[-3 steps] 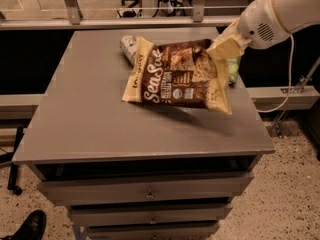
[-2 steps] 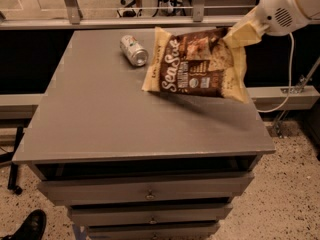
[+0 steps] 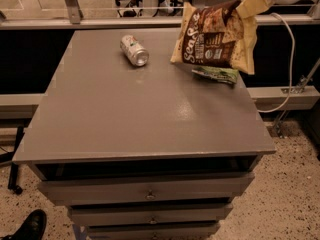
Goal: Move brown chip bag near 7up can
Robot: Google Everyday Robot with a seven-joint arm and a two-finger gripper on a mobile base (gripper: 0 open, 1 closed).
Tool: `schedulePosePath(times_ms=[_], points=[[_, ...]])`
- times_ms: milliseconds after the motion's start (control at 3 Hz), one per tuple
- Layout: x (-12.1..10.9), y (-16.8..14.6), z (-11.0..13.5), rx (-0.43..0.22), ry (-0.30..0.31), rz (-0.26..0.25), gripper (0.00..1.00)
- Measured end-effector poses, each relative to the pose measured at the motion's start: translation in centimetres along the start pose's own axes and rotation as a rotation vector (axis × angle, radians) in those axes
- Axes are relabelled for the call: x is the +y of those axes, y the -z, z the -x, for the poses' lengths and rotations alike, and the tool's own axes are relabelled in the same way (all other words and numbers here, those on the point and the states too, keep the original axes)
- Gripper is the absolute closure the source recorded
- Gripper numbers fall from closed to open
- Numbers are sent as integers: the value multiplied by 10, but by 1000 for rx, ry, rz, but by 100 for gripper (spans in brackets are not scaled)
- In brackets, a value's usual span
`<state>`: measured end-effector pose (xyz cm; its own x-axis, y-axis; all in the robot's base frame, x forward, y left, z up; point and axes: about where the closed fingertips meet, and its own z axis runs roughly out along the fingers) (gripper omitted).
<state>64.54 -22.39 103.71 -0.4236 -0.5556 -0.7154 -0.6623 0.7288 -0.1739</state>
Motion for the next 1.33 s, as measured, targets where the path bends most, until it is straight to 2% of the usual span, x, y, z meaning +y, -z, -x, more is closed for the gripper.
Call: schedulePosePath(times_ms=[333,667,1333], points=[[-10,-8,19,-16,-56,-37,100],[-5,-24,34,-31,-114,-47,100],[16,-63,49,-44,-210,-62,100]])
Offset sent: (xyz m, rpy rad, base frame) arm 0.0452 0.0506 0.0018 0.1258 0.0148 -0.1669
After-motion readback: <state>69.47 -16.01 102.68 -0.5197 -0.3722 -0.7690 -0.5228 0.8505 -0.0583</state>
